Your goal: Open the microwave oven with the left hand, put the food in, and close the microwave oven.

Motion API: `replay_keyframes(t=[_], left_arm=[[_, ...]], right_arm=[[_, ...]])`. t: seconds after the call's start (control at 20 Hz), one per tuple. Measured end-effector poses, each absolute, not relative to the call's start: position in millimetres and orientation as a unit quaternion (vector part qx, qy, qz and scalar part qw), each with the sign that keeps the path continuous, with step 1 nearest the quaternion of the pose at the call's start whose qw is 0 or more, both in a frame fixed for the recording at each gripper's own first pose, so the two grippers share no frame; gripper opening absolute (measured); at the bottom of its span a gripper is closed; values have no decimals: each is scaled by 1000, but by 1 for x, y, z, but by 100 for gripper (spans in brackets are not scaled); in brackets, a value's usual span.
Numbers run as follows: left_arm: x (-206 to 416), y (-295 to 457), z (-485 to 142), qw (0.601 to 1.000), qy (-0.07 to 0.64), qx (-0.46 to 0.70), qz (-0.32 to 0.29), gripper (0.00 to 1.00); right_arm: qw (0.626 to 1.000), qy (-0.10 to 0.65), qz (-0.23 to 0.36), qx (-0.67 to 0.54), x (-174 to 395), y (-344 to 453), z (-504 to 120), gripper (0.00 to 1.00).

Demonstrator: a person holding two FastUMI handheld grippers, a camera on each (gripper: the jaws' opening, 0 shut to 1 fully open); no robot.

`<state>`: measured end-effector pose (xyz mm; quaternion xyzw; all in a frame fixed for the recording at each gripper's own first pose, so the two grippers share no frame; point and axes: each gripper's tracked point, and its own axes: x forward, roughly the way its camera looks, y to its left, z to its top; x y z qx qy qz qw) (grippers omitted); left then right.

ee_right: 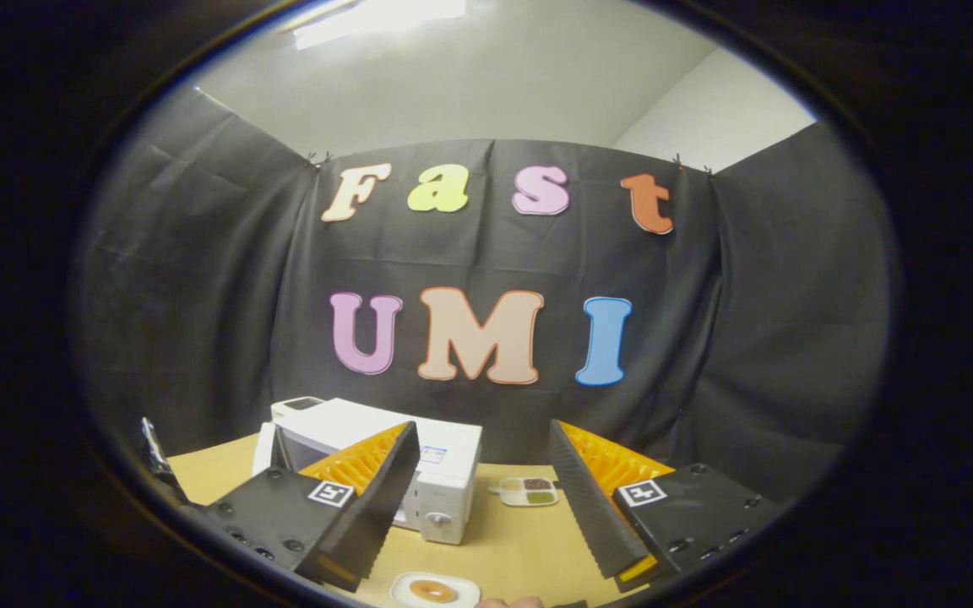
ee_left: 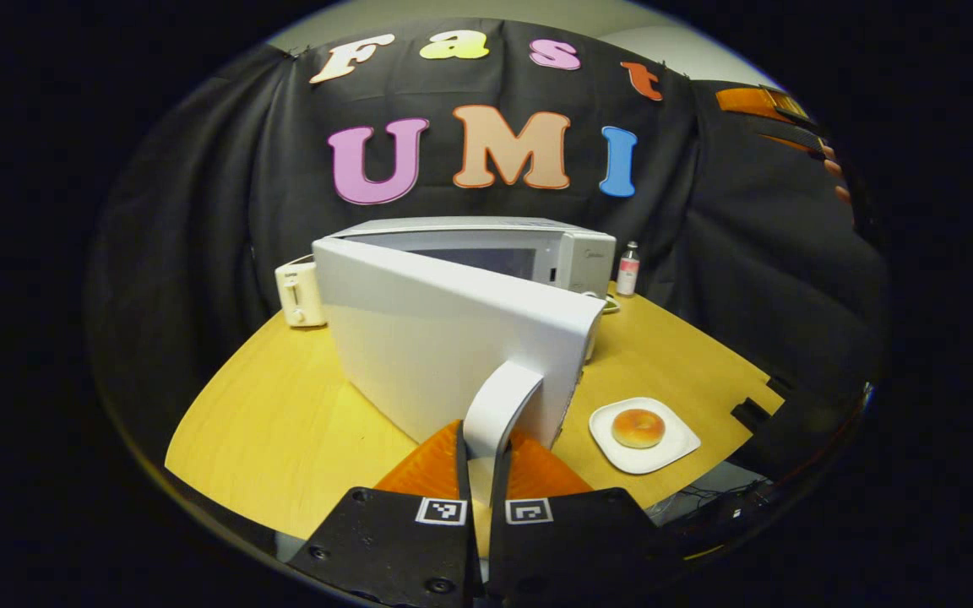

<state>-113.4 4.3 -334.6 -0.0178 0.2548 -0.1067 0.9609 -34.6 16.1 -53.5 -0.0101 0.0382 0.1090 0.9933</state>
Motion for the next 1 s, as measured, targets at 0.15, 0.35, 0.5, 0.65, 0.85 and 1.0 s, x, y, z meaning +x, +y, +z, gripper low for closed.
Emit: replay_keyframes(t=[0.15, 0.35, 0.5, 0.65, 0.85, 1.0], left_arm=[[-126, 46, -334, 965, 256, -21, -59, 2], [-137, 106, -335, 967, 251, -29, 7, 2], [-140, 132, -335, 967, 245, -70, 17, 2], [-142, 143, -335, 968, 241, -64, -5, 2], [-142, 154, -335, 967, 239, -81, -34, 14], [-147, 168, -339, 966, 244, -80, -27, 36]], right_arm=[[990, 47, 134, -8, -37, 44, -61, 97], [986, 55, 160, 0, -39, 78, -66, 97], [983, 61, 174, -3, -41, 96, -74, 97], [981, 75, 178, -8, -45, 105, -88, 97], [982, 89, 166, -9, -46, 104, -103, 97], [983, 91, 157, -21, -45, 102, -109, 97]])
